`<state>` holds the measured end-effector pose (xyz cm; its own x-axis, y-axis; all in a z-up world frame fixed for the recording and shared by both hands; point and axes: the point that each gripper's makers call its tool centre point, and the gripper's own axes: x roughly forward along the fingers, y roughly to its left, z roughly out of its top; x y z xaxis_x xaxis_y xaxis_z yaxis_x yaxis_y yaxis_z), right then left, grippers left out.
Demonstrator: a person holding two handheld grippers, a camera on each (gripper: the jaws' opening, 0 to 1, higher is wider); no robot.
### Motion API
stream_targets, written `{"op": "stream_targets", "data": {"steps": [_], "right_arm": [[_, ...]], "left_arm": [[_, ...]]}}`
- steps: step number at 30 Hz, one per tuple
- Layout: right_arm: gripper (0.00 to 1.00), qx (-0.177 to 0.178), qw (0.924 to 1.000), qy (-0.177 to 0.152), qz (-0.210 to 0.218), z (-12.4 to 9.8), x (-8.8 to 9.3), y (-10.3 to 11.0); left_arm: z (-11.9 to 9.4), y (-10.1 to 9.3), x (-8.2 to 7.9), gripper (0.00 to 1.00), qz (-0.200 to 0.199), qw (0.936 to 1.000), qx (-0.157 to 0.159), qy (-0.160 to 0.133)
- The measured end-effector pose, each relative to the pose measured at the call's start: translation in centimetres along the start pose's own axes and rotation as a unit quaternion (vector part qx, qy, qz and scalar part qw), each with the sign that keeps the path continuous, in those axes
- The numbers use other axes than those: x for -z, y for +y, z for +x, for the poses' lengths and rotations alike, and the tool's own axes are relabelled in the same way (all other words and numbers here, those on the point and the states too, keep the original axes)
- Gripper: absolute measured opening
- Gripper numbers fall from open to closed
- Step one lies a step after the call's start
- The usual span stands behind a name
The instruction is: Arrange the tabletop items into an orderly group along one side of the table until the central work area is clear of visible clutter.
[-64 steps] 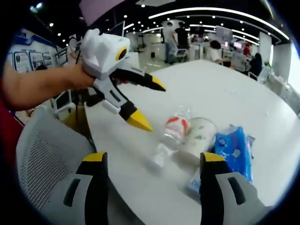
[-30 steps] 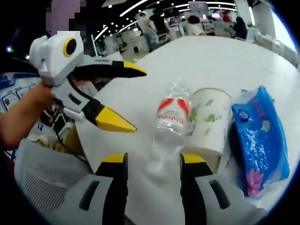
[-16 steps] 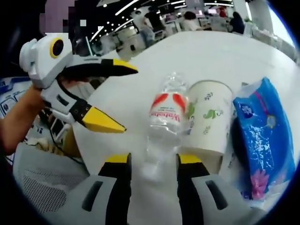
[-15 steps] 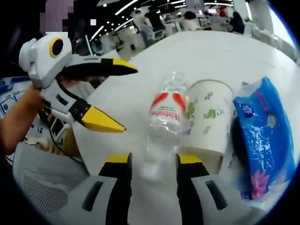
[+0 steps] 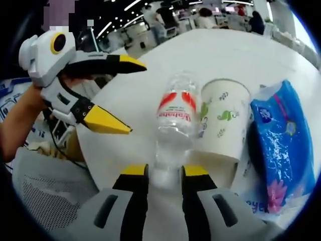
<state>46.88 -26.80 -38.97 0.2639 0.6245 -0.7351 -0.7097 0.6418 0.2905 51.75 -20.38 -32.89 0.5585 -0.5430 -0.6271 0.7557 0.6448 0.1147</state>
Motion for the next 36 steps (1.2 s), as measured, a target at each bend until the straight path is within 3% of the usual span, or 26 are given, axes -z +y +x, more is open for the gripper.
{"op": "stream_targets", "data": {"steps": [5, 16, 25, 36], "right_arm": [[0.24, 0.002, 0.9996, 0.012, -0.025, -0.6, 0.0, 0.7], [0.23, 0.028, 0.9946, 0.012, -0.099, -2.9, -1.8, 0.8], [0.22, 0.046, 0.9886, -0.027, -0.141, -5.3, -5.5, 1.0], [0.22, 0.048, 0.9812, -0.069, -0.174, -7.3, -9.8, 2.7]], "left_arm": [[0.0, -0.1, 0.0, 0.63, 0.0, 1.0, 0.001, 0.0], [-0.3, -0.1, 0.0, 0.63, -0.003, 1.0, 0.002, -0.004], [-1.2, -0.4, -0.2, 0.62, 0.006, 1.0, 0.0, -0.008], [-1.7, -0.6, -0.6, 0.62, 0.003, 0.9998, -0.005, -0.019]]}}
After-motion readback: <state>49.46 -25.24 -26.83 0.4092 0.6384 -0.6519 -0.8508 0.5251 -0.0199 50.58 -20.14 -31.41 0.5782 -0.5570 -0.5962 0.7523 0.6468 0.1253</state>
